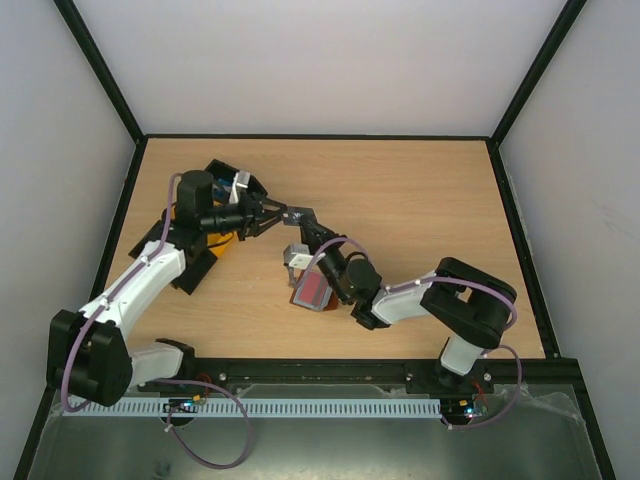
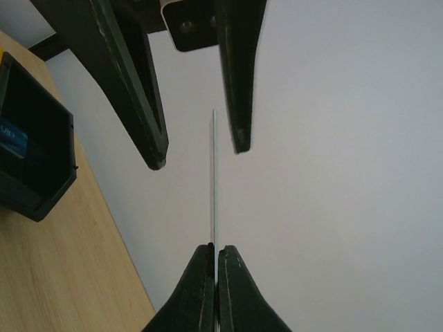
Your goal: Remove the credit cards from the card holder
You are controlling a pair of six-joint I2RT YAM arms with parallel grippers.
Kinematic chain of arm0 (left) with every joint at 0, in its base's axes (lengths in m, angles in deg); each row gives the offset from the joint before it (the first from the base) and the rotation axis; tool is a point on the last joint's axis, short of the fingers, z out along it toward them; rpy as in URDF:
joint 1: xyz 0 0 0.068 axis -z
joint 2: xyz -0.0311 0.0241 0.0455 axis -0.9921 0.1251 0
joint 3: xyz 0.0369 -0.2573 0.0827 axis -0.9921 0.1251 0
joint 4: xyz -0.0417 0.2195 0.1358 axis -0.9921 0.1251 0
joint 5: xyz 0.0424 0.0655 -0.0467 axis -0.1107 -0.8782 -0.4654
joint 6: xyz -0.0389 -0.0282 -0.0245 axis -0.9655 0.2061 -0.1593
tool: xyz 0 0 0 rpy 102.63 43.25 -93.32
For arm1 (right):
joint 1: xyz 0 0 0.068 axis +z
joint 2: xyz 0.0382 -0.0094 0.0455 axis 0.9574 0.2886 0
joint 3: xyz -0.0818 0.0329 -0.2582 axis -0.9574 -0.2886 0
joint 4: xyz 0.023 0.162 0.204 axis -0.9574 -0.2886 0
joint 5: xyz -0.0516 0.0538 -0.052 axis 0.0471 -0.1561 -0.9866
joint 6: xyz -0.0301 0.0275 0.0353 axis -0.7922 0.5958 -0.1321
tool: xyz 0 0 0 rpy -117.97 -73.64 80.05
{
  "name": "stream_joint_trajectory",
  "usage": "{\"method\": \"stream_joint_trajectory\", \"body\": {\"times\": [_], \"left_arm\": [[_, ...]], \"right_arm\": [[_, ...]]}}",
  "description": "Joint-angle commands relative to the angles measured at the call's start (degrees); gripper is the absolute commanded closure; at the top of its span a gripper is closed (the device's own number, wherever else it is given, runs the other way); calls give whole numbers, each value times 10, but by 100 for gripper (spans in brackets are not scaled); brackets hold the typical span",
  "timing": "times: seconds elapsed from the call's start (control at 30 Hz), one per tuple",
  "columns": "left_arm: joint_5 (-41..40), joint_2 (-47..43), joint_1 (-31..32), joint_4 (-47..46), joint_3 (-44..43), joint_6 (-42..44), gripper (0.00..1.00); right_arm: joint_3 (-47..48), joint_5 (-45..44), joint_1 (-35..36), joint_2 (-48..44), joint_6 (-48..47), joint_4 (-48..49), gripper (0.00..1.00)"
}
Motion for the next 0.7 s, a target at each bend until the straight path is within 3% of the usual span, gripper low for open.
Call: {"method": "stream_joint_trajectory", "body": {"times": [0.0, 0.13, 0.17, 0.53, 0.67], "left_arm": [[8, 11, 5, 30, -23, 26, 73], [-1, 11, 5, 59, -28, 49, 95], [-4, 10, 5, 64, -30, 55, 97], [-10, -4, -11, 111, -66, 161, 97], [-7, -12, -41, 119, -67, 191, 97]], "right_arm": [[12, -10, 8, 13, -14, 71, 98], [11, -11, 10, 12, -11, 72, 98], [11, -12, 11, 12, -7, 73, 97], [-64, -13, 11, -57, 174, 61, 53], [-82, 6, 11, -113, 273, -35, 44]]}}
